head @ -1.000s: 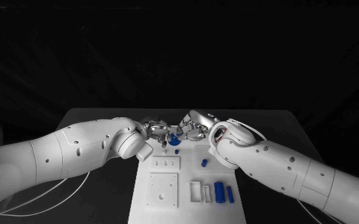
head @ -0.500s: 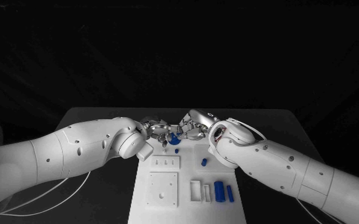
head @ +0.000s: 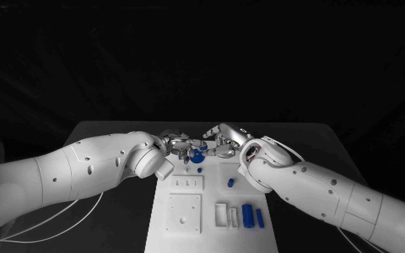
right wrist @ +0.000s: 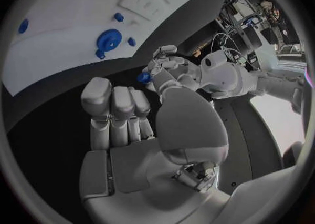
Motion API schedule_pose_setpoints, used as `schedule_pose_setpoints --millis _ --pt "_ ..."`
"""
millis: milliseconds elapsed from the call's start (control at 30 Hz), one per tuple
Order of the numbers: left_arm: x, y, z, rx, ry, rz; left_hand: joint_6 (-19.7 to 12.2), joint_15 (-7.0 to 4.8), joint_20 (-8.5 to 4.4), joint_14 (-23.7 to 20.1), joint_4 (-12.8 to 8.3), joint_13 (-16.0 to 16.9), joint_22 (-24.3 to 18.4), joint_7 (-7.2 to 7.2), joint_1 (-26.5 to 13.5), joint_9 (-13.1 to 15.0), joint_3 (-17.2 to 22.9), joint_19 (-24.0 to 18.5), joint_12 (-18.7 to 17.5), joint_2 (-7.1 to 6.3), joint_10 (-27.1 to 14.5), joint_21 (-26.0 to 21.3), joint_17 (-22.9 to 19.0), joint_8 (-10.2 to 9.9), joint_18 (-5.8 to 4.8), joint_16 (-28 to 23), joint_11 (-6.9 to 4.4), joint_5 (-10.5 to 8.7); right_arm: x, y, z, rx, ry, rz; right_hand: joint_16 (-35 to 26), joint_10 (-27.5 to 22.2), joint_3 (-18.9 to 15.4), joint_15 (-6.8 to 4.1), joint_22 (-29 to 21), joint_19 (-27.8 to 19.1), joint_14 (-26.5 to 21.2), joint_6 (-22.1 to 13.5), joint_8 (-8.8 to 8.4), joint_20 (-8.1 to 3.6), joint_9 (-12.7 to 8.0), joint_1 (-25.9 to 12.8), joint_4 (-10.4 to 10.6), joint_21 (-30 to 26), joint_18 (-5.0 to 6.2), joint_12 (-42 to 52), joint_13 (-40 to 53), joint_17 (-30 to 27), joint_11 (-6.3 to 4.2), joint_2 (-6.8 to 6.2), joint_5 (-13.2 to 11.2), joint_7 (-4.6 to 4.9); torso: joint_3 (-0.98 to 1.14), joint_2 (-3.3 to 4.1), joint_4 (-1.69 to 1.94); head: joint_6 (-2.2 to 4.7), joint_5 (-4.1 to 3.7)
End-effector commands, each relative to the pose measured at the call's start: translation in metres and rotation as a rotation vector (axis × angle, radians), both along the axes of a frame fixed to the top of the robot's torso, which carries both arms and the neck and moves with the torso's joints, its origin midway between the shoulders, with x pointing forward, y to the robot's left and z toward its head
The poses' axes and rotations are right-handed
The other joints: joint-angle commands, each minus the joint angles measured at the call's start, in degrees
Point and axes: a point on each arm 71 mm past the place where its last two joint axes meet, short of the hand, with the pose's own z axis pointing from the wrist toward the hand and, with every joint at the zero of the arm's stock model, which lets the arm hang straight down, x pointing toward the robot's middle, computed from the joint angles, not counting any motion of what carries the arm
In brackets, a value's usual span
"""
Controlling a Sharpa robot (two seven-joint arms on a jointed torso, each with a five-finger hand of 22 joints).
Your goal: Assemble the parts on the task board
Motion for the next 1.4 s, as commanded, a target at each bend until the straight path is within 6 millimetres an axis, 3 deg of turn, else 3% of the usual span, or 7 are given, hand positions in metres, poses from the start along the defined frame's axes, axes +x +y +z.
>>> schedule_pose_setpoints --millis 33,167,367,667,833,1267,1400 --pt "0.001 0.003 0.001 0.041 -0.015 0.015 1.6 -0.24 0.03 0.3 -8.1 0.0 0.1 -1.14 -0.6 -0.3 7.6 0.6 -0.4 -0.08 1.1 0.2 0.1 0.3 0.57 0.0 -0.47 0.27 -0.002 -0.008 0.004 0.072 -0.06 -0.022 0.3 -0.2 -1.5 0.52 6.2 0.4 -0.1 -1.3 -0.29 0.39 -0.1 0.8 1.0 -0.5 1.16 0.2 -0.3 0.0 0.55 -0.4 1.4 0.14 0.11 -0.02 0.05 -0.16 0.4" --pt "0.0 0.007 -0.001 0.08 -0.014 0.023 1.9 -0.33 -0.06 0.5 -8.6 0.0 0.2 -1.21 -0.9 -0.5 7.8 0.8 -0.6 -0.18 1.4 0.1 0.2 0.3 0.54 -0.1 -0.56 0.8 -0.003 -0.02 0.006 0.083 -0.063 -0.036 -0.1 -0.5 -2.1 0.56 6.1 0.3 -0.2 -1.8 -0.32 0.43 -0.1 1.2 1.5 -1.0 1.21 -0.2 -0.7 -0.4 0.6 -0.54 0.9 0.17 0.33 0.02 0.03 -0.26 0.73" --pt "-0.001 0.013 -0.002 0.159 -0.019 0.019 2.2 -0.42 -0.16 0.8 -9.2 0.0 0.4 -1.26 -1.1 -0.7 7.9 1.0 -0.9 -0.19 1.8 0.0 0.4 0.3 0.54 -0.2 -0.63 1.21 -0.005 -0.049 0.008 0.121 -0.063 -0.053 -0.8 -0.9 -3.0 0.64 5.9 0.1 -0.5 -1.7 -0.29 0.52 -0.1 1.1 2.3 -2.4 1.31 -0.5 -1.1 -0.9 0.66 -0.74 0.6 0.18 0.11 -0.18 -0.03 -0.55 1.07" --pt "-0.005 0.023 -0.006 0.347 -0.055 0.019 2.8 -0.64 -0.39 1.8 -10.1 -0.1 0.6 -1.3 -1.1 -1.8 7.9 1.7 -1.9 -0.42 2.8 -0.3 0.7 0.2 0.59 -0.8 -0.84 2.08 -0.006 -0.09 0.023 0.215 -0.078 -0.091 -3.4 -2.0 -3.3 0.49 5.0 -0.5 -1.3 2.0 -0.17 0.42 0.0 1.1 0.8 -7.0 1.48 -2.5 -3.0 -3.1 0.45 0.97 2.7 -0.07 0.68 -0.53 -0.66 -1.2 1.72" --pt "-0.012 0.022 -0.012 0.426 -0.068 0.004 3.1 -0.75 -0.49 2.2 -10.3 -0.1 0.7 -1.42 -1.1 -1.8 7.9 2.0 -1.9 -0.59 3.3 -0.2 0.9 0.3 0.62 -0.8 -0.96 2.44 -0.001 -0.106 0.038 0.283 -0.102 -0.131 -4.4 -2.3 -2.8 0.42 4.8 -0.3 -1.4 2.8 -0.1 0.34 0.1 0.6 0.4 -9.0 1.51 -2.9 -3.8 -3.9 0.36 1.04 3.2 -0.15 0.92 -0.94 -0.72 -2.55 2.18" --pt "-0.022 0.004 -0.026 0.539 -0.095 -0.03 3.7 -0.95 -0.71 3.0 -10.6 0.6 2.7 -1.61 -1.5 -2.1 8.1 3.8 -2.9 -0.85 4.2 -3.0 2.2 0.3 0.34 -1.6 -1.09 3.24 0.014 -0.11 0.056 0.363 -0.116 -0.172 -9.3 -2.8 -2.7 0.02 3.9 0.5 -0.6 4.7 -0.08 -0.07 0.1 -0.2 -1.1 -15.2 1.43 -6.1 -7.8 -5.9 -0.07 1.92 6.3 -0.38 1.27 -1.85 -0.38 -4.68 2.1" --pt "-0.022 0.001 -0.029 0.57 -0.107 -0.031 3.7 -1.0 -0.77 3.1 -10.8 0.9 4.1 -1.63 -1.8 -1.5 8.4 4.2 -3.0 -0.92 4.4 -3.9 2.6 0.3 0.3 -1.8 -1.13 3.92 0.018 -0.106 0.06 0.369 -0.116 -0.17 -9.6 -2.9 -2.7 0.02 4.2 0.7 -0.6 4.7 -0.07 -0.07 0.1 -0.4 -1.4 -15.7 1.43 -6.0 -7.9 -5.6 -0.06 2.04 6.8 -0.37 1.31 -1.94 -0.3 -5.11 2.64"
